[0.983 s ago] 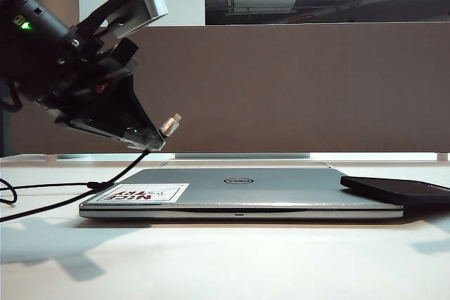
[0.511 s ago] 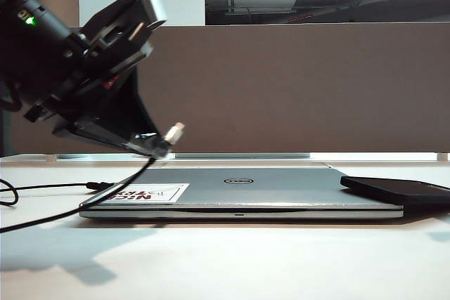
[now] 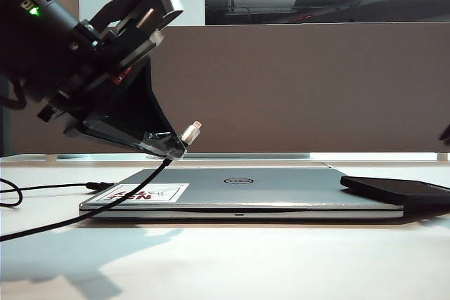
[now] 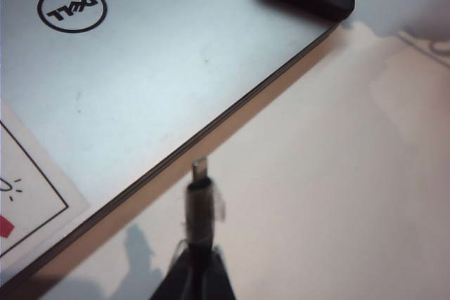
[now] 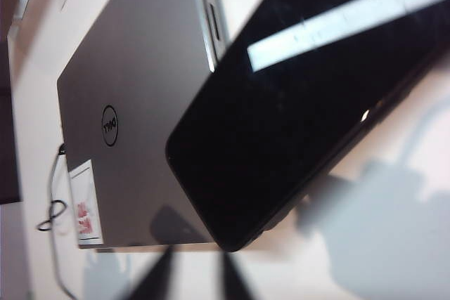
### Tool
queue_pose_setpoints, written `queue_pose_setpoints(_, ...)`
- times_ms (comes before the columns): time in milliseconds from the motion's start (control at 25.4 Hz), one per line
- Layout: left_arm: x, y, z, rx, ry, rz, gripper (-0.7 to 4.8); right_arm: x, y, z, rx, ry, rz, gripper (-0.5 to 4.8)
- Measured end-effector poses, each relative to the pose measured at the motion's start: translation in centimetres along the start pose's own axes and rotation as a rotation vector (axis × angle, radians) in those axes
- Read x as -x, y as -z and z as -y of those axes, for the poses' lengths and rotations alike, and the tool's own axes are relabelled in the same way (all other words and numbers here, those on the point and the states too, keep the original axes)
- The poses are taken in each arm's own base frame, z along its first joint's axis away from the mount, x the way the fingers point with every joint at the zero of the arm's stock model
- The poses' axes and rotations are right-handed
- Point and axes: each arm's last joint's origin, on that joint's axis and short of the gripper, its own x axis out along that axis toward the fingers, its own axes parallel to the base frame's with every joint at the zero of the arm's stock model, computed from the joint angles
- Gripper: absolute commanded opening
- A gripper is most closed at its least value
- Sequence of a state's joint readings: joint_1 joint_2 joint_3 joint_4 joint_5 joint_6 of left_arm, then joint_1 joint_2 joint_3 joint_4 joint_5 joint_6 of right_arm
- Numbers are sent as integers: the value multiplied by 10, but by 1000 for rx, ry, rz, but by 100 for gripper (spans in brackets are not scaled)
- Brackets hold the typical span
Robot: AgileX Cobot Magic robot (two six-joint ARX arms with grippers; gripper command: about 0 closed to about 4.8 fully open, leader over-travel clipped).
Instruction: Pick up the charging cable and the phone, plug the charging cable into the charging port on the phone, and finally place them back on the table.
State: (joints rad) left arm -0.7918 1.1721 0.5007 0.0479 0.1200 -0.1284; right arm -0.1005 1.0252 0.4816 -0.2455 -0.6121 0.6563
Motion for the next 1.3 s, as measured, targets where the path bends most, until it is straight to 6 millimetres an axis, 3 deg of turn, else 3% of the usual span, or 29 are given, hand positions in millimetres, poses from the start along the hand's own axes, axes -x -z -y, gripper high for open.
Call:
queue_pose_setpoints(118, 0, 0, 0, 0, 0, 0, -8, -8, -2, 5, -82, -9, -41, 226)
queue_pose_setpoints(157, 0, 0, 0, 0, 0, 0, -8, -10, -2, 6, -95, -7, -48, 247)
queue_pose_setpoints(197, 0, 0, 0, 0, 0, 0, -8, -11, -3, 6, -99, -6, -50, 314)
queue_pose_setpoints(236, 0, 0, 0, 0, 0, 0, -8, -13, -4, 7, -97, -10, -44, 331)
queue_pose_setpoints(708, 0, -5, 1, -6, 6, 48, -8, -19, -7, 9, -34, 90, 31, 328)
queue_pose_setpoints(1022, 0, -5, 1, -6, 6, 48, -8, -34, -4, 6, 41, 105, 7, 328)
queue_pose_setpoints(1298, 0, -5, 1, -6, 6, 48, -8, -48, -5, 16, 23, 128, -30, 328)
